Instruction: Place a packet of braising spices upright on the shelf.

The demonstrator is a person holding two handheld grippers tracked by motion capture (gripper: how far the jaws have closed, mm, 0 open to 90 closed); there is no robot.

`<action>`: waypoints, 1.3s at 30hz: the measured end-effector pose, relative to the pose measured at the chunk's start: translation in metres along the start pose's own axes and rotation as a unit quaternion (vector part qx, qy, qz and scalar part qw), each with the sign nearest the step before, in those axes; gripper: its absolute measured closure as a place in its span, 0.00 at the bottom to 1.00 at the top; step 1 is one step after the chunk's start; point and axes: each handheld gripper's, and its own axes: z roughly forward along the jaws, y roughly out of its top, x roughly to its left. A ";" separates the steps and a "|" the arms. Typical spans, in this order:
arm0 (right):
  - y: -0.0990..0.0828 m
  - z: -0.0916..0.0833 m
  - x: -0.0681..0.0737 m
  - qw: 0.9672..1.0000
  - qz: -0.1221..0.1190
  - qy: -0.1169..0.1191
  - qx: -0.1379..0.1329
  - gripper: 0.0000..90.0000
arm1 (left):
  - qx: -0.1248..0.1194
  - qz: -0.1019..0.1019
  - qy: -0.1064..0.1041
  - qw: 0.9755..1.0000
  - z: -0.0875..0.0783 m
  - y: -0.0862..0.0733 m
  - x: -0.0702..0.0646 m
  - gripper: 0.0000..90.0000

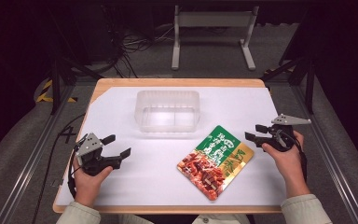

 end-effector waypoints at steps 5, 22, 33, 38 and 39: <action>-0.003 0.005 -0.006 0.999 0.027 0.003 0.043 0.46 | 0.004 0.005 -0.009 1.000 0.002 0.000 0.000 0.21; -0.018 0.027 -0.012 0.989 0.043 0.028 0.137 0.43 | 0.015 0.006 -0.021 1.000 0.005 -0.002 0.001 0.20; -0.025 0.033 -0.012 0.985 0.046 0.048 0.161 0.42 | 0.017 0.003 -0.027 0.999 0.006 -0.003 0.001 0.19; -0.026 0.035 -0.011 0.982 0.050 0.061 0.171 0.43 | 0.019 0.005 -0.027 0.999 0.007 -0.003 0.002 0.19; -0.026 0.035 -0.011 0.981 0.049 0.063 0.174 0.44 | 0.019 0.003 -0.026 0.999 0.007 -0.003 0.002 0.19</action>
